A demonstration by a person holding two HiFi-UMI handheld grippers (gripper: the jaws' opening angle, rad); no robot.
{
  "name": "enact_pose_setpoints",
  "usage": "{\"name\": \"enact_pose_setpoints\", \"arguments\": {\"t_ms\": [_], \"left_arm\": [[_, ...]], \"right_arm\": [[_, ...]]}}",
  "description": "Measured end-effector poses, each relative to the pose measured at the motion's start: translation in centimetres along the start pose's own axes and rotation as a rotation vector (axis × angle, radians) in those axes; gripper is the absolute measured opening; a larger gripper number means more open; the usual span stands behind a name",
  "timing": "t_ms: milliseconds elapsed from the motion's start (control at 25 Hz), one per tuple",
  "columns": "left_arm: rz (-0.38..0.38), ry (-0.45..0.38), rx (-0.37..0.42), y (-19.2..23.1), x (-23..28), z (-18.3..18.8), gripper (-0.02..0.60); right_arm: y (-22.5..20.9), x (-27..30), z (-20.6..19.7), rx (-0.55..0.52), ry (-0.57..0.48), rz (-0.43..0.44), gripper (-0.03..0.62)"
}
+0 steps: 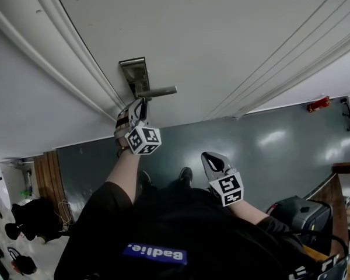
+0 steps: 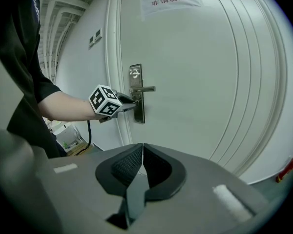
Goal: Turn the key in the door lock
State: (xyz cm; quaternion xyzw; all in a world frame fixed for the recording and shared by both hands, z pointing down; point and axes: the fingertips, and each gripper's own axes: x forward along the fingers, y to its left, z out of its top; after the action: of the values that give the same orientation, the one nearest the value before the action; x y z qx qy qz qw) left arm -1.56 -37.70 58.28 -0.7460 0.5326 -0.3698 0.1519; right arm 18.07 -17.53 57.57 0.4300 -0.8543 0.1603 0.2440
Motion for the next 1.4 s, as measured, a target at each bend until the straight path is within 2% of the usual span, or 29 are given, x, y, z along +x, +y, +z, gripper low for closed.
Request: {"name": "enact_pose_setpoints", "arguments": {"t_ms": [120, 320, 440, 680, 840, 920, 1000, 1120, 1240, 1400], "left_arm": [[-0.02, -0.03, -0.209, 0.4, -0.2, -0.1, 0.069], [-0.061, -0.088, -0.643, 0.8, -0.2, -0.6, 0.071], [-0.087, -0.113, -0.872, 1.0, -0.3, -0.9, 0.072], [-0.107, -0.162, -1.183, 1.4, -0.3, -1.3, 0.075], [-0.128, -0.194, -1.444, 1.3, -0.2, -1.8, 0.077], [-0.157, -0.224, -1.622, 0.8, 0.1, -2.0, 0.029], [-0.197, -0.28, -1.801, 0.6, 0.2, -1.9, 0.026], [-0.32, -0.403, -2.04, 0.5, 0.2, -1.9, 0.026], [-0.423, -0.493, -2.194, 0.5, 0.3, -1.8, 0.034], [-0.449, -0.51, -2.285, 0.4, 0.2, -1.7, 0.037]], "right_arm": [[-0.4, -0.2, -0.1, 0.002, -0.001, -0.001, 0.006], [-1.0, -0.6, -0.3, 0.022, 0.001, 0.008, 0.005], [-1.4, -1.0, -0.4, 0.024, 0.001, 0.005, 0.003], [-2.0, -1.7, -0.5, 0.03, -0.002, 0.002, 0.002], [-2.0, -2.0, -0.5, 0.025, -0.004, 0.01, 0.002], [-2.0, -2.2, -0.4, 0.021, -0.006, 0.017, 0.002], [-2.0, -2.3, -0.5, 0.024, -0.005, 0.024, 0.002], [-2.3, -2.5, -0.8, 0.039, 0.0, 0.035, 0.002], [-2.0, -2.4, -0.8, 0.041, 0.004, 0.06, 0.002], [-1.7, -2.3, -1.1, 0.039, 0.002, 0.099, 0.002]]}}
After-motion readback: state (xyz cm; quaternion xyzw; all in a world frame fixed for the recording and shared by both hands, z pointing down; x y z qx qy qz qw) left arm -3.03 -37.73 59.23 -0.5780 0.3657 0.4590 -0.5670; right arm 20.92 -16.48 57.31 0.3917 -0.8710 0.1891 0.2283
